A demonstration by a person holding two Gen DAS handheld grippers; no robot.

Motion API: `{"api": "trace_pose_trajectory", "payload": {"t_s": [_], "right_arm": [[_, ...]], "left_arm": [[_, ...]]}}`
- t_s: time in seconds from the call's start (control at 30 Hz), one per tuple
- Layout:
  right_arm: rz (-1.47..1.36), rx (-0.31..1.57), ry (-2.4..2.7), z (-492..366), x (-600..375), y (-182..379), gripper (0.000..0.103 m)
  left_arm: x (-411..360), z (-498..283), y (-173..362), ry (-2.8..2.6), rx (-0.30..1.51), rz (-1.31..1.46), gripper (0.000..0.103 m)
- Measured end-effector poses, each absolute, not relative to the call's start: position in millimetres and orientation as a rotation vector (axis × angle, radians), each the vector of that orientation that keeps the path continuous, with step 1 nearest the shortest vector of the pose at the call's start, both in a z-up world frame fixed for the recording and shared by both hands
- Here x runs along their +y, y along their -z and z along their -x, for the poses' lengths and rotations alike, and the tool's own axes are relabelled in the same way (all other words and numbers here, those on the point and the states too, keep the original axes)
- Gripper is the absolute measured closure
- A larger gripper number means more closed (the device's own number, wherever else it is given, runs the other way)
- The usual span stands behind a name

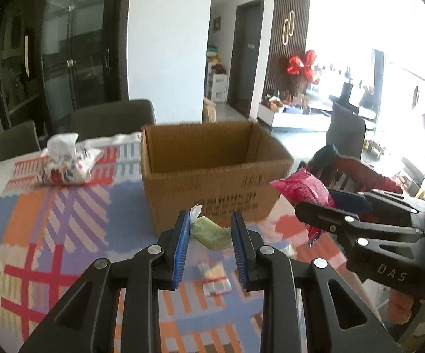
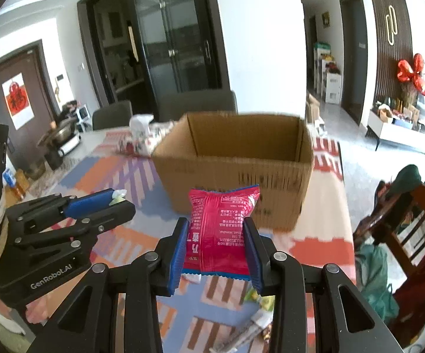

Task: Organize snacks
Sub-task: 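Carry both snacks over the box and open both grippers to drop them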

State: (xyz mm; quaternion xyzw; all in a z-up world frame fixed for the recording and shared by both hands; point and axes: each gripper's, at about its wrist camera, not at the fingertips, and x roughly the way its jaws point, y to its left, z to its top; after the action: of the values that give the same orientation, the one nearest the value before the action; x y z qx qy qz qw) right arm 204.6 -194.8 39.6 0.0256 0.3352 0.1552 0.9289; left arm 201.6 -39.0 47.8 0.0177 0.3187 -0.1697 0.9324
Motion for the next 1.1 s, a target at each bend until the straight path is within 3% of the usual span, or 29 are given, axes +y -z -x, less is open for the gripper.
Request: {"api": "trace_pose_trajectory", "payload": {"t_s": [0.57, 1.1], "right_arm": [[-0.043, 0.612, -0.307, -258.7, -199.9, -95.6, 0.065], [-0.022, 0.693, -0.290, -327.5, -204.7, -71.3, 0.065]], "left_arm": [[-45.4, -265.7, -98.6, 0.337, 0.581, -0.061, 0.075], [-55.4, -342.8, -70.7, 0.318, 0.706, -0.049, 0.075]]}}
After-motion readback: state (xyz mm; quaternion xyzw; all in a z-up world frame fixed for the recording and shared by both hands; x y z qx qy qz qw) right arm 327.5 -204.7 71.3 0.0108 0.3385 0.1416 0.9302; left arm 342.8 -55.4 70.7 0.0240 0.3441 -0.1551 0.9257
